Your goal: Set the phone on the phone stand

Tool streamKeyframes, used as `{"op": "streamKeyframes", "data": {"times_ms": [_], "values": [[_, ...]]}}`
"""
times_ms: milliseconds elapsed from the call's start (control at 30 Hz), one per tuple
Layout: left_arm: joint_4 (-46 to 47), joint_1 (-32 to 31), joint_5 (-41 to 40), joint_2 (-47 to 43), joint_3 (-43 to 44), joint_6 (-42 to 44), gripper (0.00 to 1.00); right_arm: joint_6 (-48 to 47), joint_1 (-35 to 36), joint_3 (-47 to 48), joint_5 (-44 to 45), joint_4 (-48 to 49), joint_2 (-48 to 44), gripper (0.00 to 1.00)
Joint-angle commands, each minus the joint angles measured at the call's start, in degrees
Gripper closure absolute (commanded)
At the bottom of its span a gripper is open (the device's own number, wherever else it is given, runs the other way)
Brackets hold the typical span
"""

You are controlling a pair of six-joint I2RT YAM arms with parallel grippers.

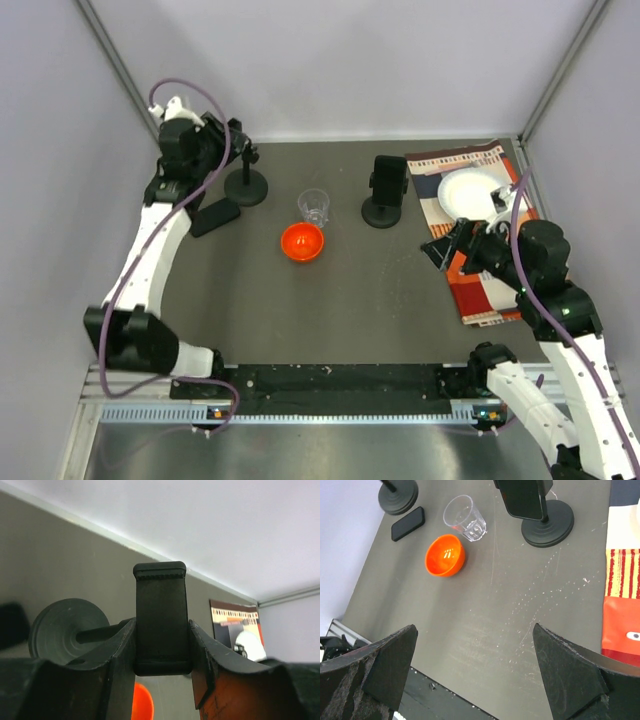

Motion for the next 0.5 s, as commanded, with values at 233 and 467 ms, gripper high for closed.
{"op": "streamKeyframes", "data": {"times_ms": [233,467], "values": [[-12.63,-0.02,0.20,-35.24,-17.72,-4.45,1.00,-1.43,0.42,0.19,-3.20,-0.24,-0.12,0.01],[-7.55,-6.58,11.56,-49.58,-31.44,-14.93,1.00,0.94,0.42,0.46,-2.93,-2.26,-1.18,0.01]]}}
